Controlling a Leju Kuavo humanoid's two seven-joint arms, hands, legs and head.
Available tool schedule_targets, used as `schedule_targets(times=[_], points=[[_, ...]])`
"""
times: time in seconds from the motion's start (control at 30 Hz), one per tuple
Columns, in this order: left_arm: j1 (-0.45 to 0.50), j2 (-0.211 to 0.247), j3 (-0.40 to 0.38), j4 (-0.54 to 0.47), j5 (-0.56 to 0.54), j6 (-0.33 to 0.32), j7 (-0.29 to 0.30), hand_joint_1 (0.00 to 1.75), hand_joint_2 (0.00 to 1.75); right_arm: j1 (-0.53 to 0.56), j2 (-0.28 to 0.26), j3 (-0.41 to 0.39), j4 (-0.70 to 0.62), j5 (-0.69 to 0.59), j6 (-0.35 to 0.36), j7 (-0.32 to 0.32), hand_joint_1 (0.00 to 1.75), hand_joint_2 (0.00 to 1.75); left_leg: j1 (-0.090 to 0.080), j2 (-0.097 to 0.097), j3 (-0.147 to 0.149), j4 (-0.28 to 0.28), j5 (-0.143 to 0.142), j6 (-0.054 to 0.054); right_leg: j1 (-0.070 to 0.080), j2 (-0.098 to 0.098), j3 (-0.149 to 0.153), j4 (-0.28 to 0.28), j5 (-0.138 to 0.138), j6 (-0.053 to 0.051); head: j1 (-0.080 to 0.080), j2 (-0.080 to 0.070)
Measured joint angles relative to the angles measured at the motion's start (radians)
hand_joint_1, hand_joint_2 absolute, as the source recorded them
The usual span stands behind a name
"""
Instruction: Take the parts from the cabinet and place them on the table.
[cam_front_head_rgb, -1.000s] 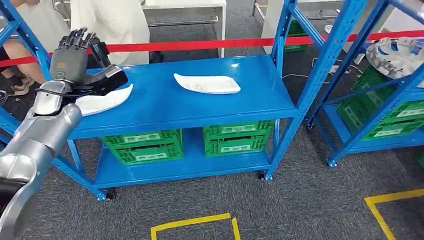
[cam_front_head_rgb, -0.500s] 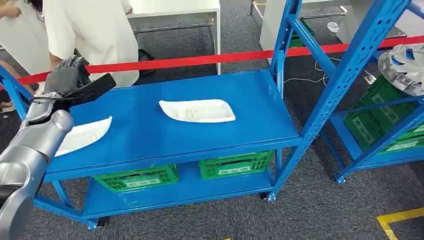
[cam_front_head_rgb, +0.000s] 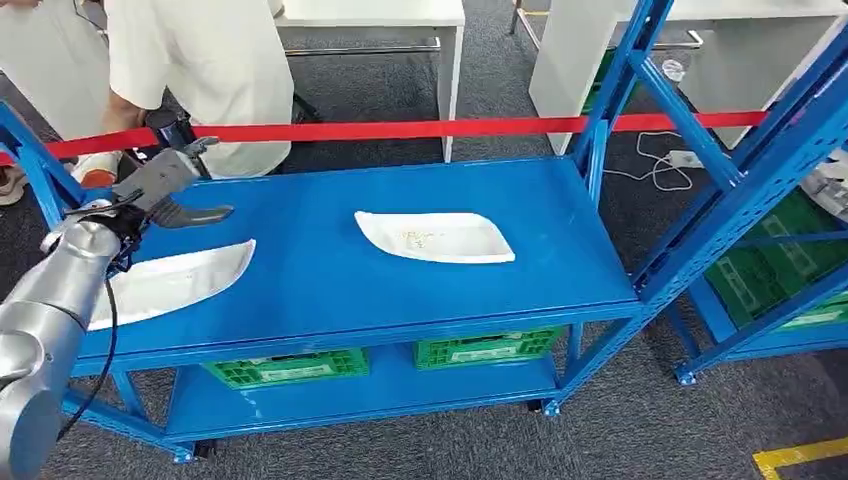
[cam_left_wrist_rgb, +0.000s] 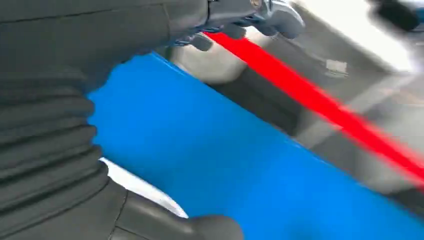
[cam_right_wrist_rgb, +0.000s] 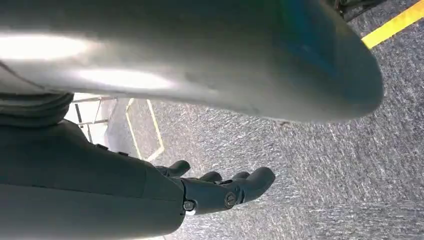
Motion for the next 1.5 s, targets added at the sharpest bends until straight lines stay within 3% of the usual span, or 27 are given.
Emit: schedule_targets(times=[0.07,0.13,0.23,0.3,0.4,0.53,0.73,0.83,0.93,1.07,1.1,1.5], points=[[0.018,0.012,0.049,-0.015,0.058,-0.093,-0.083,0.00,1.75,0.000,0.000,-0.001,0.000,-0.001,0.000,-0.005,0.00,0.00,-0.003,0.001,0.001,0.001,-0.002,0.003,-0.002,0.000,0.002,-0.002,-0.003,-0.002,0.001,0.000],[0.037,0.030,0.078,-0.037,0.103,-0.198,-0.172,0.00,1.75,0.000,0.000,-0.003,0.000,-0.002,-0.001,-0.007,0.00,0.00,-0.005,0.001,0.002,0.002,-0.003,0.005,-0.004,0.000,0.003,-0.002,-0.004,0.007,0.001,0.000],[0.074,0.047,0.118,-0.091,0.236,-0.308,-0.183,0.00,1.75,0.000,0.000,-0.006,0.000,-0.001,-0.004,-0.005,0.00,0.00,-0.007,0.000,0.003,0.003,-0.004,0.005,-0.008,-0.001,0.006,-0.005,-0.007,0.041,0.001,0.000],[0.113,0.051,0.137,-0.154,0.328,-0.339,-0.183,0.00,1.75,0.000,0.000,-0.007,0.000,0.002,-0.005,-0.003,0.00,0.00,-0.007,0.001,0.006,0.003,-0.004,0.005,-0.008,-0.001,0.007,-0.005,-0.007,0.042,0.000,0.000],[0.145,0.054,0.142,-0.209,0.359,-0.349,-0.183,0.00,1.75,-0.001,0.000,-0.008,0.000,0.002,-0.005,-0.002,0.00,0.00,-0.006,0.000,0.008,0.002,-0.004,0.005,-0.007,-0.003,0.009,-0.004,-0.009,0.046,0.000,0.000],[0.166,0.059,0.148,-0.246,0.350,-0.329,-0.183,0.00,1.75,-0.001,0.000,-0.009,0.000,0.003,-0.005,-0.002,0.00,0.00,-0.005,0.000,0.010,0.001,-0.003,0.004,-0.007,-0.003,0.009,-0.001,-0.009,0.046,0.000,0.000],[0.165,0.084,0.016,-0.231,0.169,-0.239,-0.170,0.00,1.75,-0.001,0.000,-0.017,0.000,0.003,-0.005,-0.002,0.00,0.00,-0.005,0.000,0.011,0.001,-0.003,0.003,-0.006,-0.003,0.009,0.000,-0.010,0.044,0.000,0.000],[0.135,0.094,-0.108,-0.168,0.004,-0.146,-0.063,0.00,1.75,-0.001,0.000,-0.019,0.000,0.011,-0.013,0.004,0.00,0.00,-0.005,0.001,0.011,0.001,-0.003,0.003,-0.006,-0.003,0.009,0.001,-0.010,0.044,0.001,0.000],[0.113,0.098,-0.211,-0.121,-0.092,-0.076,0.043,0.00,1.75,0.000,0.000,-0.022,0.000,0.016,-0.018,0.006,0.00,0.00,-0.005,0.001,0.011,0.001,-0.003,0.002,-0.006,-0.001,0.008,0.001,-0.010,0.044,0.001,0.000],[0.097,0.098,-0.308,-0.083,-0.141,-0.044,0.101,0.00,1.75,0.000,0.000,-0.023,0.000,0.018,-0.020,0.003,0.00,0.00,-0.005,0.001,0.011,0.001,-0.003,0.002,-0.006,-0.002,0.008,0.001,-0.010,0.044,0.000,0.000],[0.096,0.098,-0.325,-0.075,-0.142,-0.043,0.106,0.00,1.75,0.000,0.000,-0.023,0.000,0.018,-0.020,0.003,0.00,1.75,-0.005,0.001,0.011,0.001,-0.003,0.002,-0.006,-0.002,0.008,0.001,-0.010,0.044,0.001,0.000],[0.057,0.072,-0.422,-0.024,-0.176,-0.051,0.159,0.00,1.75,-0.001,0.003,-0.031,0.000,0.011,-0.032,0.017,0.00,1.75,-0.005,0.001,0.010,-0.001,-0.004,0.001,-0.006,-0.001,0.007,0.001,-0.011,0.043,0.001,0.000]])
